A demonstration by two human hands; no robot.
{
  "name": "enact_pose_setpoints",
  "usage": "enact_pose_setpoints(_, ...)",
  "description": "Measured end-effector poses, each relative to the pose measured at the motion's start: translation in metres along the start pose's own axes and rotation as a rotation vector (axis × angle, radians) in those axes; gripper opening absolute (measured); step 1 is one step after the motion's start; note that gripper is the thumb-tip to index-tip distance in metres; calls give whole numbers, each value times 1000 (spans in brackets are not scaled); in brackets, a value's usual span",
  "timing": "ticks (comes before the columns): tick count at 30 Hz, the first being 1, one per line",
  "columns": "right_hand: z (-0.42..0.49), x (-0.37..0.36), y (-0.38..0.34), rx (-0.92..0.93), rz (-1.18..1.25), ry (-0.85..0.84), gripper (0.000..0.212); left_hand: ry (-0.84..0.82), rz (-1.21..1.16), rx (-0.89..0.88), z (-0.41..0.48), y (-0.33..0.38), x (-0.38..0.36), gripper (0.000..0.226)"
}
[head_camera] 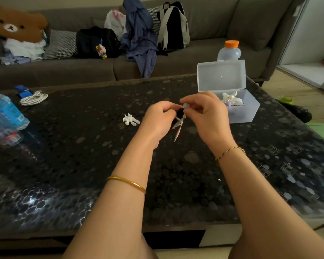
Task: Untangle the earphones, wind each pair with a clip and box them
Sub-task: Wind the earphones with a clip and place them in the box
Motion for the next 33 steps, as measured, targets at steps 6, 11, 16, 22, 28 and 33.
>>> enact_pose_setpoints(6,6,-10,6,-22,-54,-165,18,-41,100,4,2,-5,-8,26)
enact_pose_setpoints(11,5,-20,17,-154,33,-256,13,-11,64,46,3,-7,-6,21)
enact_pose_setpoints(16,0,-26,16,-224,220,-299,28,19,-144,175,2,-16,-4,18)
enact_pose_setpoints(22,-1,-23,15,-232,335,-265,35,31,-189,180,2,-18,2,13)
enact_pose_setpoints(28,-4,-13,19,-290,321,-87,19,7,-410,199,-1,-16,-4,17)
enact_pose_setpoints(33,0,-5,11,-210,225,-60,17,-19,-440,140,-2,-11,-6,15)
Point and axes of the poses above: each hand's wrist, its own z-axis towards the middle knuckle, its own x-axis out of the back of the hand, y = z × x, the point moved 8 cm from there along z, towards the middle knuckle, and after that the axes turned 7 degrees about -z, right-handed, at the moved point
